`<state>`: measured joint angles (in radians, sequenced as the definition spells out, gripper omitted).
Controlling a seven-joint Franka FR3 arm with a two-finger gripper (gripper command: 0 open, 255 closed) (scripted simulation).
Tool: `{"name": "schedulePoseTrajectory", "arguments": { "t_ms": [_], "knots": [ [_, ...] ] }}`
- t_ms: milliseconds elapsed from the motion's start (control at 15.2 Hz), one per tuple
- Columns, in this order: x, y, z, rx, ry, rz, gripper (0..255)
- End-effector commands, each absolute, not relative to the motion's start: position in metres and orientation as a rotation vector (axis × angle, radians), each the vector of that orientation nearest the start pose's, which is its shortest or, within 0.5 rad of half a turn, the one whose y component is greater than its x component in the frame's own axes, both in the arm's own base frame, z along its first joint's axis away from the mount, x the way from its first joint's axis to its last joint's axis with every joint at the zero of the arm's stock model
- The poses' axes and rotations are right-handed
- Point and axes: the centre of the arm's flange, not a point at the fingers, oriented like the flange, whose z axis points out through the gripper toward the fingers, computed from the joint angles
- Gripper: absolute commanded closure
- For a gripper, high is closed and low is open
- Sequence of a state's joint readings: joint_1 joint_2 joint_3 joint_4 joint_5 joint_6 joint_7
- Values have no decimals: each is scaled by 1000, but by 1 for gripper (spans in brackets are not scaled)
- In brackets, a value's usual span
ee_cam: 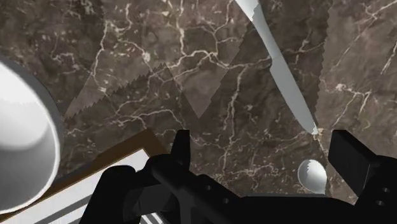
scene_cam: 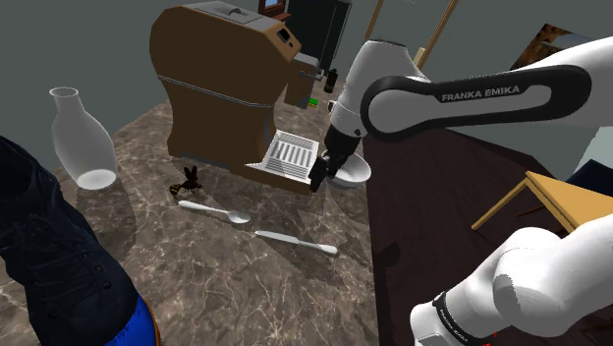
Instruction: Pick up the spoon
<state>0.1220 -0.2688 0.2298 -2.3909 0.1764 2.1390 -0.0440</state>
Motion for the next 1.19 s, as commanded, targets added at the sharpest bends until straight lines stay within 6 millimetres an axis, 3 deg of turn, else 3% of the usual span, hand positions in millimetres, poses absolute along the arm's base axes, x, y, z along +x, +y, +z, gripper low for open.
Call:
{"name": "schedulePoseTrajectory", "arguments": {
  "t_ms": [0,1122],
  "knots": [
    [437,181,407,-3005,-481,-26,0],
    [541,334,317,-2870,-756,-226,0]
  ]
}}
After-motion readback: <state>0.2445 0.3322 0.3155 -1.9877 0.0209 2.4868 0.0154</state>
